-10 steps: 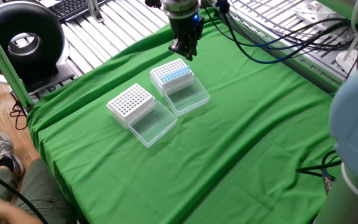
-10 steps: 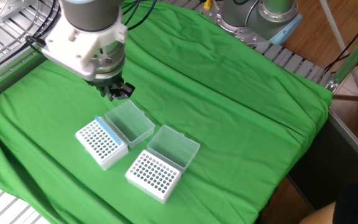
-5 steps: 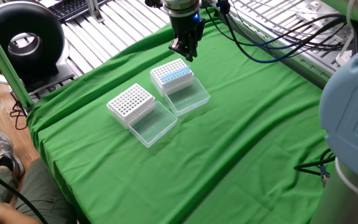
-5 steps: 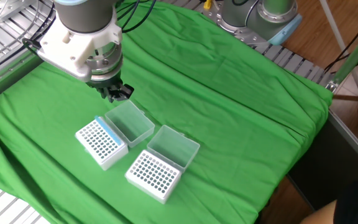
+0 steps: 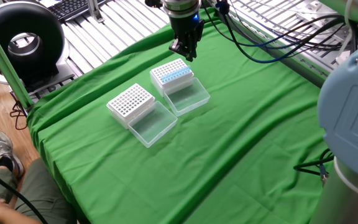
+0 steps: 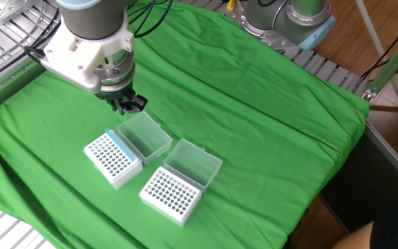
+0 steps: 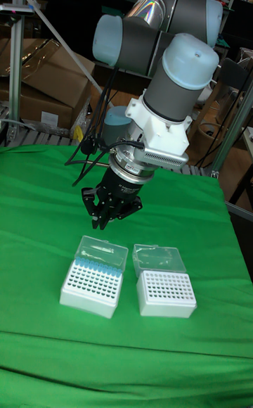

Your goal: Insert a medium pipette tip into the holder for medium pipette tips

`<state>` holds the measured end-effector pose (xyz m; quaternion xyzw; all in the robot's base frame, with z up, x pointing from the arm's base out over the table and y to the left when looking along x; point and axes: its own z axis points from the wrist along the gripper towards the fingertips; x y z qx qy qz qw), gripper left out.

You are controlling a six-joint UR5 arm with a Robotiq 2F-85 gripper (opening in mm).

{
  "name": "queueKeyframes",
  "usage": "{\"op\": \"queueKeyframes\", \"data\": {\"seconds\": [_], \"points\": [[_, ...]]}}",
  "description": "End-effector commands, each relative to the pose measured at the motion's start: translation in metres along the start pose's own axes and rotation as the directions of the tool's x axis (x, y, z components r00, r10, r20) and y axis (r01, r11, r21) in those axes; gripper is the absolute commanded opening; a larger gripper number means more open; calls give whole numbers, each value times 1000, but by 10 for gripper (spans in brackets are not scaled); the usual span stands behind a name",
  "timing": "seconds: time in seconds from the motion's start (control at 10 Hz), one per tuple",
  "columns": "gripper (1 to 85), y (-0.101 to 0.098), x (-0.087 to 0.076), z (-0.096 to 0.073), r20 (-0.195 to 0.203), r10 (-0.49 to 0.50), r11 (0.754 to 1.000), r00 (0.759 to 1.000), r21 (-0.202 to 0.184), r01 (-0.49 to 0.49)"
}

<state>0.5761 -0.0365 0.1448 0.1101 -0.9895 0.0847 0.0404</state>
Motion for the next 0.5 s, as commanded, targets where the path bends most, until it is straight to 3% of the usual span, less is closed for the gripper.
{"op": "queueKeyframes", "data": {"seconds": [0.0,0.4], "points": [[193,1,-1,1,5,4,1000,1000,-13,-4],[190,2,-2,2,7,-3,1000,1000,-15,3]]}}
